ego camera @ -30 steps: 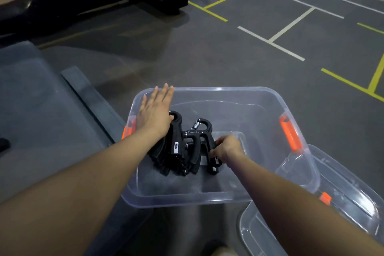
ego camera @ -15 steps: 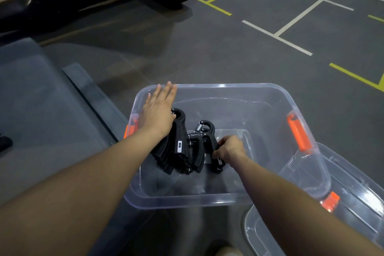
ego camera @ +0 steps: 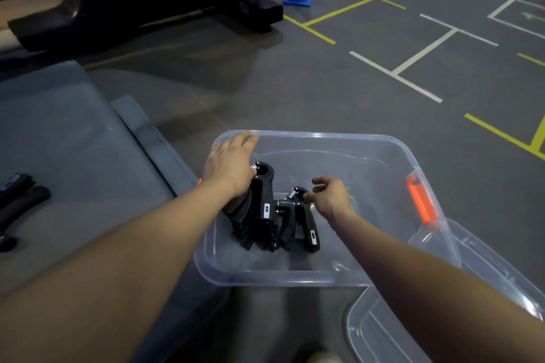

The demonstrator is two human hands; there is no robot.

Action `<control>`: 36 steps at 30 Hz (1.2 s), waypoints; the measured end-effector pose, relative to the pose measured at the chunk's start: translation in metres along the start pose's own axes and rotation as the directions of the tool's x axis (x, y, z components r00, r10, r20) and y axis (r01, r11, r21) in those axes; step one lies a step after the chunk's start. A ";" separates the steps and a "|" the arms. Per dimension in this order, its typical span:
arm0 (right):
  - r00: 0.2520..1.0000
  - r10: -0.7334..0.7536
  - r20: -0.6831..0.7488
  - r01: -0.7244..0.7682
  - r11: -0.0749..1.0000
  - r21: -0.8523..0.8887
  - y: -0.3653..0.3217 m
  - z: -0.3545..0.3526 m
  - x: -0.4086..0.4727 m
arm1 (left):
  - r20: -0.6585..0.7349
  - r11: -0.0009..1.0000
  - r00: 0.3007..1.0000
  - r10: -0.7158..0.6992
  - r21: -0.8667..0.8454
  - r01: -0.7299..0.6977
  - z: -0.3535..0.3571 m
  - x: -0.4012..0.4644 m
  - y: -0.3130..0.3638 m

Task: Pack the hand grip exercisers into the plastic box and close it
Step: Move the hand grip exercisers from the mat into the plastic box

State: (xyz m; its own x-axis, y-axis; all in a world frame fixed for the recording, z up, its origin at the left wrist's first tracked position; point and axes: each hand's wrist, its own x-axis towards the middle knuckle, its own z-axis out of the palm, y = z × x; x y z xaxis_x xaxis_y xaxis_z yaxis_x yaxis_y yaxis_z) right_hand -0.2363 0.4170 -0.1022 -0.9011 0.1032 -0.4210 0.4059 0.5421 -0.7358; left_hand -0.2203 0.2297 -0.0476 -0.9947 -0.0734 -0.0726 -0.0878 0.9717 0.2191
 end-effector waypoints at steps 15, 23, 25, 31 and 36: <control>0.847 -0.451 0.283 0.508 0.843 -0.177 -0.178 0.142 -0.127 | 0.005 0.894 0.897 -0.442 -0.080 0.441 -0.097 -0.130 -0.165; 0.795 -0.424 0.434 0.511 0.853 -0.104 -0.196 0.256 -0.150 | 0.023 0.799 0.802 -0.597 -0.068 0.597 -0.098 -0.164 -0.256; 0.793 -0.411 0.450 0.502 0.859 -0.099 -0.195 0.277 -0.148 | 0.056 0.764 0.769 -0.636 -0.088 0.639 -0.085 -0.169 -0.274; 0.791 -0.395 0.466 0.495 0.862 -0.110 -0.191 0.305 -0.137 | 0.043 0.639 0.653 -0.756 -0.168 0.751 -0.043 -0.168 -0.294; 0.801 -0.383 0.460 0.491 0.860 -0.137 -0.184 0.304 -0.131 | -0.057 0.538 0.542 -0.839 -0.236 0.809 -0.032 -0.151 -0.291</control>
State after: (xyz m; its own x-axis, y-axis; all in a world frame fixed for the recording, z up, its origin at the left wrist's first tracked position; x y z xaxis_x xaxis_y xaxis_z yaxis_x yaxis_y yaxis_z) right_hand -0.1465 0.0501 -0.0724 -0.8071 -0.5090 -0.2991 -0.1142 0.6317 -0.7668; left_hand -0.0459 -0.0491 -0.0691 -0.4683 -0.8674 -0.1681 -0.8648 0.4110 0.2884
